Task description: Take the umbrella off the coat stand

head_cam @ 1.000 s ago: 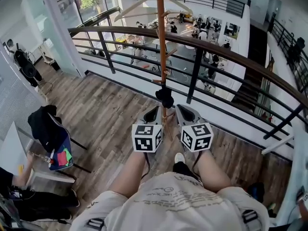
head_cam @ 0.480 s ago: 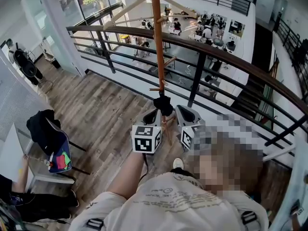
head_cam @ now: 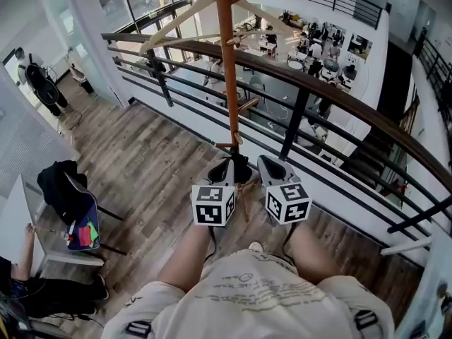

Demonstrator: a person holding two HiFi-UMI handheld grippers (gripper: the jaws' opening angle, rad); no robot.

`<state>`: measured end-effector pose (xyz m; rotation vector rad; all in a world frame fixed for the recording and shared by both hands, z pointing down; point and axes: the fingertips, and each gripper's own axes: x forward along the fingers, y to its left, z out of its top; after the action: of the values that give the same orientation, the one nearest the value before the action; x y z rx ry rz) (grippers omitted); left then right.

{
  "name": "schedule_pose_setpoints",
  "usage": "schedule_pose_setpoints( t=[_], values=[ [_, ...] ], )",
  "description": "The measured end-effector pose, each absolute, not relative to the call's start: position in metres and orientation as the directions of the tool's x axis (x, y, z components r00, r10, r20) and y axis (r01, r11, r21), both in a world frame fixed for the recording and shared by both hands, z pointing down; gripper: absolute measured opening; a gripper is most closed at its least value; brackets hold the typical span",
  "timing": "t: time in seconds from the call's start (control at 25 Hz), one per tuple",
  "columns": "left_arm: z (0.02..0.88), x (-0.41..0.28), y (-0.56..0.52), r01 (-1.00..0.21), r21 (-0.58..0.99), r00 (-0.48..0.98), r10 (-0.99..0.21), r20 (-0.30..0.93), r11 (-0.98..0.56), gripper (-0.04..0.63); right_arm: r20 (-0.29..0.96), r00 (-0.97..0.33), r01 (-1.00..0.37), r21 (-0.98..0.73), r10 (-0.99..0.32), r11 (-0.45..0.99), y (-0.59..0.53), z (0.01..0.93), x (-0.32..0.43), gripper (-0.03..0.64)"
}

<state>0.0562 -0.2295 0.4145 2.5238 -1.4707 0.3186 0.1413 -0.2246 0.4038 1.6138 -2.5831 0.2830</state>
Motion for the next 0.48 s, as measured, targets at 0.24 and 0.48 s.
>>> schedule_pose_setpoints(
  t=[0.24, 0.48],
  values=[
    [0.425, 0.054, -0.258, -0.904, 0.076, 0.424, -0.854, 0.302, -0.421, 0.005, 0.189, -0.491, -0.871, -0.128, -0.851, 0.474, -0.260, 0.417, 0.143, 0.003],
    [0.439, 0.044, -0.277, -0.927, 0.080, 0.372, -0.870, 0.323, -0.367, 0.005, 0.205, -0.509, -0.861, -0.119, -0.836, 0.494, -0.291, 0.431, 0.142, 0.003]
  ],
)
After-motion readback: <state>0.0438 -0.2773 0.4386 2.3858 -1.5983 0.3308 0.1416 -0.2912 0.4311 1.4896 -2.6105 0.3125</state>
